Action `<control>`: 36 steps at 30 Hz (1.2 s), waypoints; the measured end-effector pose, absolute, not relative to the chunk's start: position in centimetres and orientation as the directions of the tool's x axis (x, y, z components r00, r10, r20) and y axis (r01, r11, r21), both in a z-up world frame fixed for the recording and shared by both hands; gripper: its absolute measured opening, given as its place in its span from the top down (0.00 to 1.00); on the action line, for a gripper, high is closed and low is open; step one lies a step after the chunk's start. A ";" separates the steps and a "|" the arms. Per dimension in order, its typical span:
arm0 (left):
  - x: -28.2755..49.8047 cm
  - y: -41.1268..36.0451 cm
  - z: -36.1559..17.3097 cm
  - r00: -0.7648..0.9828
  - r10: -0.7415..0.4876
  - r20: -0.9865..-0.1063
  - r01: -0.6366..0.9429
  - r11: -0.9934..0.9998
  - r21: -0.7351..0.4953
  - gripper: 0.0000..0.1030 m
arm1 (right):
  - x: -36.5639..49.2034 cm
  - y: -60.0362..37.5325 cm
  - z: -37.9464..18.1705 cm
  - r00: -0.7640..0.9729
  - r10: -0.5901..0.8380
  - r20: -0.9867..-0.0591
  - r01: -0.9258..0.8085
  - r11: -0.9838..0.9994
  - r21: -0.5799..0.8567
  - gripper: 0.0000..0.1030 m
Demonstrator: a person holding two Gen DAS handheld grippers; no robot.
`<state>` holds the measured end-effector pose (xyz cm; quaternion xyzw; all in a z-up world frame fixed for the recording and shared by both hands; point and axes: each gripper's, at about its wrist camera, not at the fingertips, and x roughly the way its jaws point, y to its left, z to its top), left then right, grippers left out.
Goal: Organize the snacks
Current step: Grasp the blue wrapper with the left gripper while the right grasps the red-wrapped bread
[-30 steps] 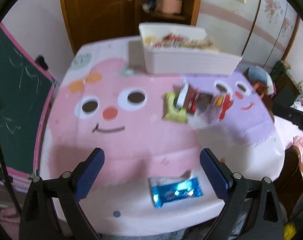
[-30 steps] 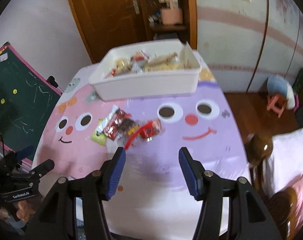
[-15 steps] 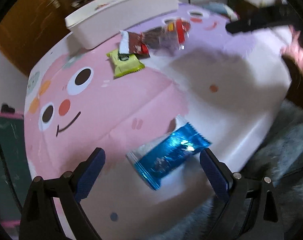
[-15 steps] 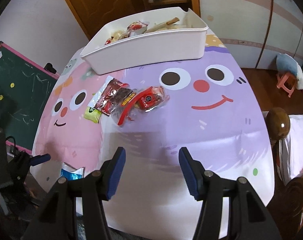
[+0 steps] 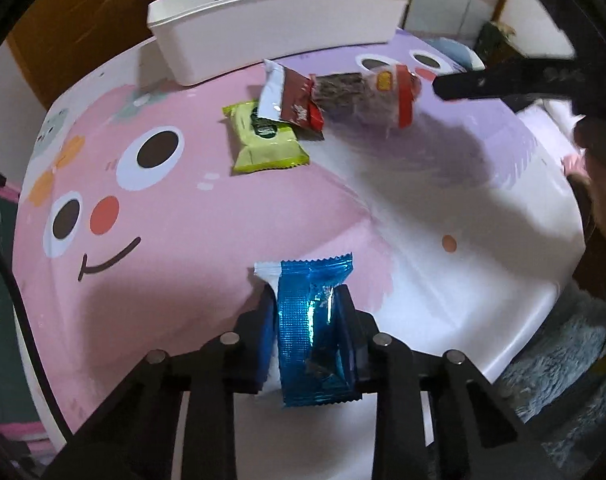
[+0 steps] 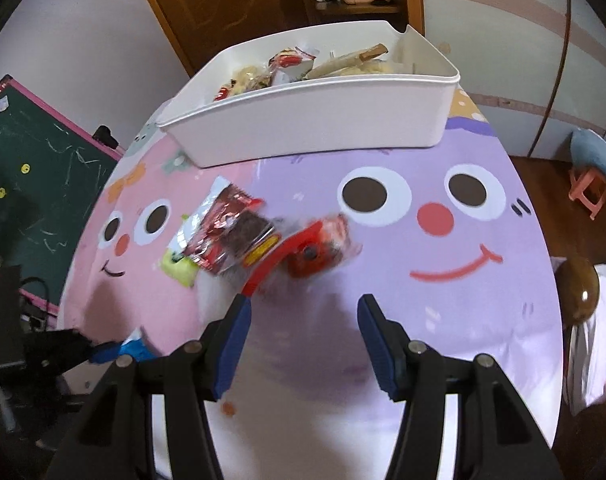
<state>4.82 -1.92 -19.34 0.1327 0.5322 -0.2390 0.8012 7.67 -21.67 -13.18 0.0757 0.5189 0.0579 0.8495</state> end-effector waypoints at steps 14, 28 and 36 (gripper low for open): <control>7.5 -0.2 -19.9 0.270 -0.305 -0.913 0.454 0.877 -0.159 0.75 | 12.3 -22.1 -17.0 0.409 0.271 -0.871 -0.178 0.960 0.215 0.46; 7.5 -0.2 -19.8 0.267 -0.284 -0.921 0.445 0.884 -0.144 0.75 | 13.5 -22.7 -17.2 0.448 0.283 -0.848 -0.208 0.956 0.209 0.15; 7.4 -0.2 -19.7 0.271 -0.281 -0.921 0.448 0.884 -0.137 0.75 | 15.6 -22.4 -17.5 0.455 0.334 -0.825 -0.236 0.939 0.250 0.14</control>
